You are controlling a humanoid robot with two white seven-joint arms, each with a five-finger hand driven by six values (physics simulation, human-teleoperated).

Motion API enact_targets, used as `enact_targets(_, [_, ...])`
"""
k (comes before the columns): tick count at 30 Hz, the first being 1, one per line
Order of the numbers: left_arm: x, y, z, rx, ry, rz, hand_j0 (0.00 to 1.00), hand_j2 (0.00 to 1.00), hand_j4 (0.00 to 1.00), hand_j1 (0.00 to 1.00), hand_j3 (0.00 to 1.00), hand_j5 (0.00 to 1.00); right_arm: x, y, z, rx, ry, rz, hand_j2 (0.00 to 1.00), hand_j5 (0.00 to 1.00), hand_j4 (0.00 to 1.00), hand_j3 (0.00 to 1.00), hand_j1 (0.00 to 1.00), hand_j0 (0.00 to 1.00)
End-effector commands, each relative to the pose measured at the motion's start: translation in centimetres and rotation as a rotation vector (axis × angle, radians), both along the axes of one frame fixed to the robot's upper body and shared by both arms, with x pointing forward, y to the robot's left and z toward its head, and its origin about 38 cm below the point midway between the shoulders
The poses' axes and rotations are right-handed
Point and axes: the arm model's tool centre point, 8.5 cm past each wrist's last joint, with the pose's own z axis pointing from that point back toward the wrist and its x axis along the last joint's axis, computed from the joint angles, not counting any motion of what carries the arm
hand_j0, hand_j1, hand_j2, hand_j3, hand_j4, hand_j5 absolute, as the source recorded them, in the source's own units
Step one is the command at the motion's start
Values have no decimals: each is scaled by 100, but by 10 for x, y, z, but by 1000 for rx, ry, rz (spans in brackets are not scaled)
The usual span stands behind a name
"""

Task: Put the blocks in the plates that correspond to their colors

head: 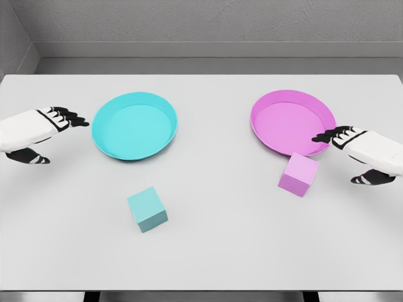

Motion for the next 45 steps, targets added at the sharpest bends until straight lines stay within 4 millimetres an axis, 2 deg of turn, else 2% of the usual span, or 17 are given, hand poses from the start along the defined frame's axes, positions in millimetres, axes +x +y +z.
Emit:
enact_targets(1, [0,0,1,-3,-1,-1,100,100,100,100,100,100,0,0,0,0,1,0,100,100,100,100,100,100])
enact_targets(3, [0,-2,2,-6,-4,-4,100,100,100,100,100,100,3,0,5,0,-13,2,100,100,100,100,100,100])
enact_targets(5, [-5,-12,-1,-11,-1,-34,100,100,100,100,100,100,5,1,10,-1,-26,15,100,100,100,100,100,100])
enact_targets(8, [-27,-46,-11,-4,13,-144,100,100,100,100,100,100,8,5,13,-9,-29,25,100,100,100,100,100,100])
enact_targets(10, [-33,-63,-3,-15,-11,-199,100,100,100,100,100,100,10,13,8,-41,14,58,100,100,100,100,100,100])
enact_targets(12, [-40,-74,-9,-24,5,-234,100,100,100,100,100,100,13,23,4,-87,58,101,100,100,100,100,100,100])
enact_targets(17, [-55,-106,-28,-57,55,-320,100,100,100,100,100,100,26,75,-6,-206,72,288,100,100,100,100,100,100])
enact_targets(18, [-57,-111,-29,-57,62,-339,100,100,100,100,100,100,26,78,-8,-214,75,301,100,100,100,100,100,100])
enact_targets(22, [-58,-119,-31,-67,63,-360,100,100,100,100,100,100,26,81,-6,-236,67,324,100,100,100,100,100,100])
enact_targets(23, [-58,-129,-32,-84,61,-380,100,100,100,100,100,100,27,81,-5,-241,60,325,100,100,100,100,100,100])
enact_targets(27, [-58,-149,-37,-108,63,-418,100,100,100,100,100,100,29,80,-3,-255,52,327,100,100,100,100,100,100])
enact_targets(29, [-61,-163,-46,-74,65,-461,100,100,100,100,100,100,29,83,-4,-264,52,338,100,100,100,100,100,100])
enact_targets(35, [-64,-164,-52,-49,71,-472,100,100,100,100,100,100,31,84,-3,-292,33,342,100,100,100,100,100,100])
enact_targets(45, [-66,-165,-56,-26,74,-481,100,100,100,100,100,100,28,94,-21,-301,62,360,100,100,100,100,100,100])
